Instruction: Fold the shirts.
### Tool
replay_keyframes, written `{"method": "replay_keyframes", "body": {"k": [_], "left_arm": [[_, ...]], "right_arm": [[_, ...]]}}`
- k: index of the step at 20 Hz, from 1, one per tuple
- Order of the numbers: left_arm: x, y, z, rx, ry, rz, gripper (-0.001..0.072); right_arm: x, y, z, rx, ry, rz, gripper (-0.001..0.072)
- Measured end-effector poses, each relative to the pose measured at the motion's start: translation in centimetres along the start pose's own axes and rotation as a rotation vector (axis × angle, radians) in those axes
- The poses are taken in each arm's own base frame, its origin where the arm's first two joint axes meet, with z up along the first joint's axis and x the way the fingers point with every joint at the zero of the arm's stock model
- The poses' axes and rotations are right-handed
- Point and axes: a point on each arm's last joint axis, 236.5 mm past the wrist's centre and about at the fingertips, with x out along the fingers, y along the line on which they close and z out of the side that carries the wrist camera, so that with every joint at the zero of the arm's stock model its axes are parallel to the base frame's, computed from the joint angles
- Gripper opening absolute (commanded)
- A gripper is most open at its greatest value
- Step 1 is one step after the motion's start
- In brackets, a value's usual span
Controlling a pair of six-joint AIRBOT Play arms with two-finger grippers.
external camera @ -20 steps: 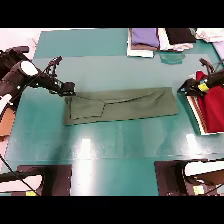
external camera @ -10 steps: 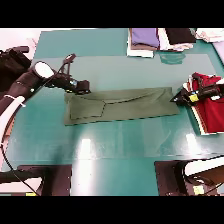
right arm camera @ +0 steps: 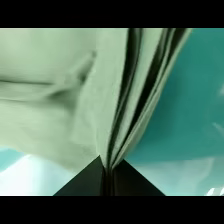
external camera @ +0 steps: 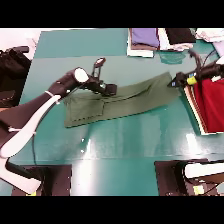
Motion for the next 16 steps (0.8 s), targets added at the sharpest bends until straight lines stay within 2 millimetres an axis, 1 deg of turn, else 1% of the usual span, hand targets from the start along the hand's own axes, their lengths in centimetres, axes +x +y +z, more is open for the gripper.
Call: {"method": "replay_keyframes", "body": {"k": [2,4,6,8,11,13,15,16], "left_arm": [[2.2,-0.8,-0.2,0.018,0.029,-0.012,0.0022],[3.9,-0.9,-1.0,0.025,0.066,-0.015,0.0022],[5.1,-0.8,-1.7,0.025,0.094,-0.014,0.0022],[5.8,-0.5,-2.1,0.023,0.113,-0.010,0.0022],[6.2,-0.5,-2.2,0.024,0.119,-0.010,0.0022],[5.9,-0.4,-1.8,0.026,0.121,-0.011,0.0022],[4.8,-0.3,-0.7,0.030,0.122,-0.015,0.0022],[3.7,-0.2,0.1,0.035,0.120,-0.015,0.0022]], "right_arm": [[-2.1,4.2,1.5,-0.079,-0.054,0.000,0.0019],[-3.7,8.3,2.5,-0.150,-0.102,0.006,0.0019],[-4.7,12.0,3.1,-0.213,-0.134,0.021,0.0019],[-5.3,15.2,3.2,-0.265,-0.152,0.042,0.0019],[-5.4,19.1,2.9,-0.327,-0.163,0.073,0.0019],[-5.2,21.0,2.6,-0.352,-0.166,0.093,0.0019],[-4.9,22.7,2.3,-0.375,-0.165,0.110,0.0019],[-4.6,23.6,2.0,-0.388,-0.159,0.122,0.0019]]}}
